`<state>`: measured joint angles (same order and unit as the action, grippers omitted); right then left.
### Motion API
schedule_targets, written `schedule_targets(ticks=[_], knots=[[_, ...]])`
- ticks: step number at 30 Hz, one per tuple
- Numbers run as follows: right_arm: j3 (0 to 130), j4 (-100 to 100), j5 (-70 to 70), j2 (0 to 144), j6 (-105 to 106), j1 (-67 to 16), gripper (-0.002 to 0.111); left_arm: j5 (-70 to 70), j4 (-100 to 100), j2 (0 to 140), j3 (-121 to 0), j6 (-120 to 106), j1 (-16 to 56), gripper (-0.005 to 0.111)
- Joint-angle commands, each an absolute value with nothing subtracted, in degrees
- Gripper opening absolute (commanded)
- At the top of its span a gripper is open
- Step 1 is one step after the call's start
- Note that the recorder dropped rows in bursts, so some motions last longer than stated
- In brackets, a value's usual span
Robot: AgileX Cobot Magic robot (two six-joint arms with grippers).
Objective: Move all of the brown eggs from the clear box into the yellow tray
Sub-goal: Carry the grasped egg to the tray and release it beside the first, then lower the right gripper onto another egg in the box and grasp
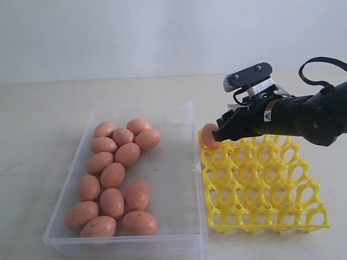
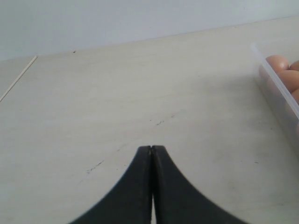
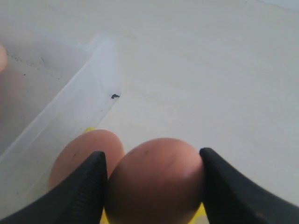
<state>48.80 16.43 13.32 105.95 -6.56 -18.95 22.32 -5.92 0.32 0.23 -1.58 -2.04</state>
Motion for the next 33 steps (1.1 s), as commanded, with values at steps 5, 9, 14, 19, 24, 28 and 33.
schedule_targets(ticks=[5,9,14,19,24,28,33], knots=[[48.7,16.8,14.7,106.1,-1.5,-18.7,0.055,21.8,-5.8,0.0,0.0,-1.3,-1.7,0.000],[48.7,16.8,14.7,106.1,-1.5,-18.7,0.066,21.8,-5.8,0.0,0.0,-1.3,-1.7,0.000],[48.7,16.6,13.0,104.3,-1.5,-18.7,0.066,21.8,-5.8,0.0,0.0,-1.3,-1.7,0.000],[51.0,16.5,4.8,96.2,-6.4,-21.9,0.056,21.8,-5.8,0.0,0.0,-1.3,-1.7,0.000],[60.6,12.2,-15.6,95.8,-6.5,-30.5,0.038,21.8,-5.8,0.0,0.0,-1.3,-1.7,0.000],[69.3,1.3,-21.9,101.5,-5.0,-35.9,0.050,21.8,-5.8,0.0,0.0,-1.3,-1.7,0.000],[78.0,-9.9,-25.5,111.1,-5.0,-38.0,0.062,21.8,-5.8,0.0,0.0,-1.3,-1.7,0.000]])
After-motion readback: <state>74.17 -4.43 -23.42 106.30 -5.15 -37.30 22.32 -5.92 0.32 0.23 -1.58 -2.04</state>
